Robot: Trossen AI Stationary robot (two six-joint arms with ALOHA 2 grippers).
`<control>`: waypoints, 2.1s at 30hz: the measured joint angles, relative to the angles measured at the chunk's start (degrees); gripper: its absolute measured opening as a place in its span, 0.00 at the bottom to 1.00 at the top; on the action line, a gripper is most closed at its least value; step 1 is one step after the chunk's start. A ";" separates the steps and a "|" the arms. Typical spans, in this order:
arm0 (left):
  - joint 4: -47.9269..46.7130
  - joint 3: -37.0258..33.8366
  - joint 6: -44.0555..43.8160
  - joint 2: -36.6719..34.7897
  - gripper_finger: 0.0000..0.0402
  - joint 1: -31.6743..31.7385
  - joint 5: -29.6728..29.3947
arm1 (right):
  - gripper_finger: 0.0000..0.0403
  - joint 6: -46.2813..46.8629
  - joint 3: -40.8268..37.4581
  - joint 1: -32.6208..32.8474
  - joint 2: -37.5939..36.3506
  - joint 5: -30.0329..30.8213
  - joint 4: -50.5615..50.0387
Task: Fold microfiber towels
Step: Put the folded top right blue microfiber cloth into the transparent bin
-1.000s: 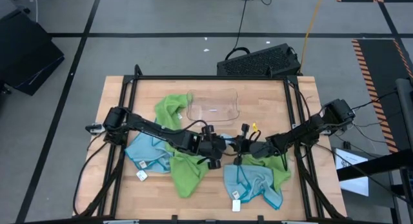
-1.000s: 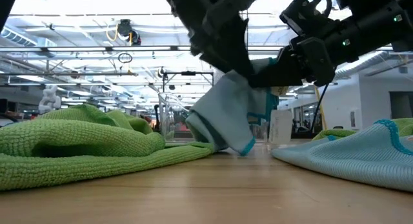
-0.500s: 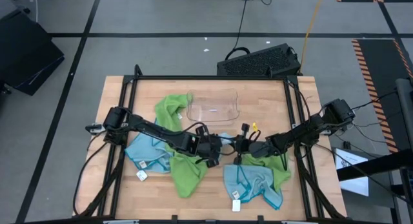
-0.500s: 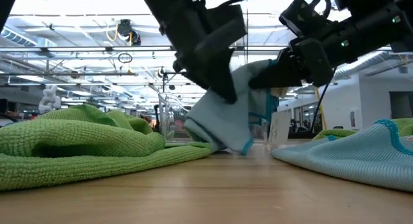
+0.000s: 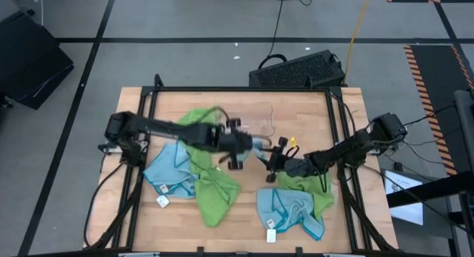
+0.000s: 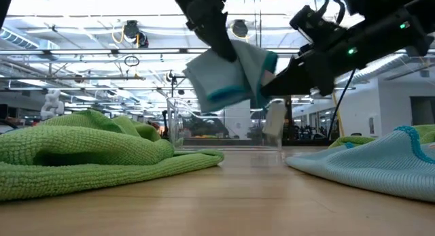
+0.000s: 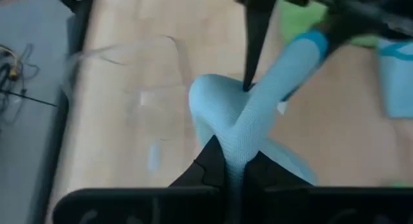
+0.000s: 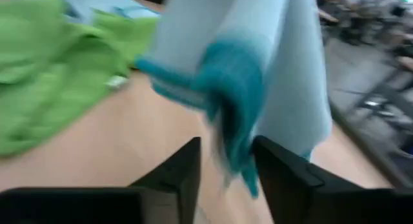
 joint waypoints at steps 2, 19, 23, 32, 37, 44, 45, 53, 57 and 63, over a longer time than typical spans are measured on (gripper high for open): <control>-2.22 2.08 3.81 -0.30 0.03 2.75 0.07 | 0.42 -1.27 0.00 -0.58 0.00 2.77 0.01; 4.51 6.55 22.62 5.39 0.03 17.94 -6.17 | 0.51 -11.03 -2.53 -0.79 -15.08 21.53 -11.15; 5.71 6.57 21.71 7.89 0.04 16.21 -9.05 | 0.51 -7.59 -8.21 -0.49 -22.00 21.49 -10.44; 7.01 6.57 22.04 14.15 0.03 13.43 -21.07 | 0.51 -1.47 -17.18 2.31 -35.94 21.17 -10.00; 8.29 6.57 22.61 16.05 0.06 12.13 -23.59 | 0.51 -1.44 -19.18 3.62 -39.11 21.12 -10.06; 8.15 6.59 21.71 17.29 0.08 11.14 -21.85 | 0.51 -1.42 -19.87 4.10 -39.39 21.11 -10.08; 7.41 6.57 21.69 17.59 0.08 11.14 -21.59 | 0.51 -1.42 -19.87 4.10 -39.39 21.09 -10.08; 7.10 6.57 22.12 18.70 0.09 11.10 -16.28 | 0.51 -1.22 -19.85 4.15 -39.39 19.56 -9.85; 6.20 6.57 23.03 18.68 0.14 10.74 -16.04 | 0.51 -1.43 -19.85 4.10 -39.39 19.56 -9.80; 6.48 6.57 22.43 18.68 0.28 10.76 -16.37 | 0.51 -1.44 -19.85 4.10 -39.36 19.56 -9.82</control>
